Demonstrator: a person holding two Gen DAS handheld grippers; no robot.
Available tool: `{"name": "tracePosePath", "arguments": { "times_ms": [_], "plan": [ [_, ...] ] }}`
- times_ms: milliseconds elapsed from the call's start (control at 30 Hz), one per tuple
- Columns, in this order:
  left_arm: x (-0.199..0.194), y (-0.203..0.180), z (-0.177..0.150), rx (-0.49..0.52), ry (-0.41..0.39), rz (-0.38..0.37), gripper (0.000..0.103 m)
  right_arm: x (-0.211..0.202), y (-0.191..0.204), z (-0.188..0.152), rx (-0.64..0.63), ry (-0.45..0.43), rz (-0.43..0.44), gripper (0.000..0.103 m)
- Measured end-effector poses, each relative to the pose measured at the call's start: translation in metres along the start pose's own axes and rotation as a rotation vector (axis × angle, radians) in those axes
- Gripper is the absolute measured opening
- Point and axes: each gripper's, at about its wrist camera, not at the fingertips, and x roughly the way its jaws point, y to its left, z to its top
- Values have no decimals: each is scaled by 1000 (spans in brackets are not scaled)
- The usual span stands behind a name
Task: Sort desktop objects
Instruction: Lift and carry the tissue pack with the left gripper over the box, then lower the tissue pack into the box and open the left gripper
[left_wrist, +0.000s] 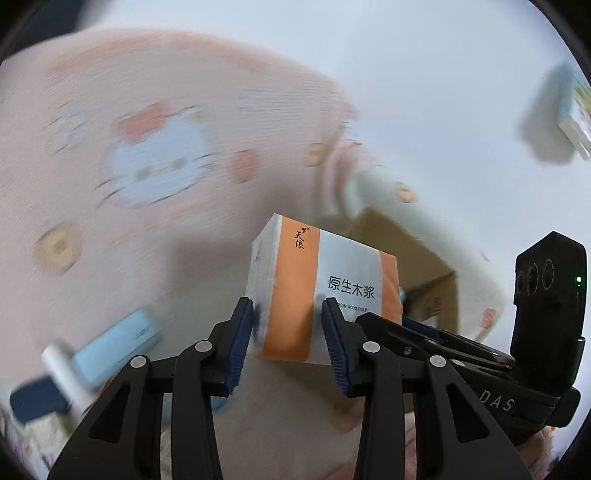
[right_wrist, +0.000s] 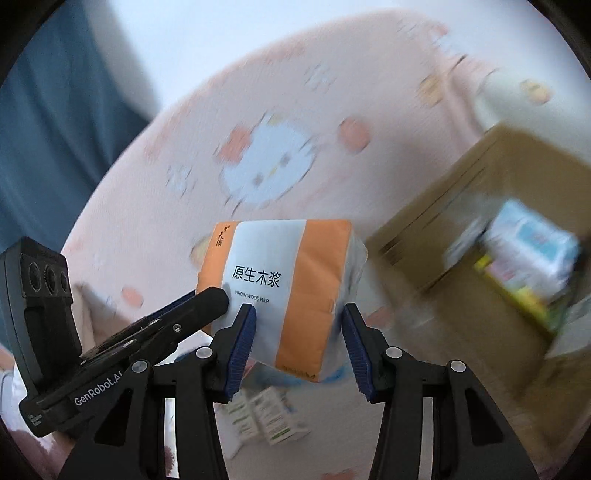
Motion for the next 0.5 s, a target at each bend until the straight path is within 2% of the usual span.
{"name": "tracePosePath", "arguments": {
  "times_ms": [67, 200, 333, 500],
  "plan": [
    [17, -23, 14, 34, 10, -42, 42, -19, -25, 15, 35, -46, -42, 46],
    [57, -66, 34, 113, 68, -111, 42, -43, -68, 34, 110, -78, -102, 46],
    [104, -101, 50, 161, 169, -170, 42, -52, -114, 46, 194, -59, -177, 46],
    [162, -135, 61, 215, 283, -177, 42, -45, -165, 58, 291, -3, -216, 46]
  ]
}}
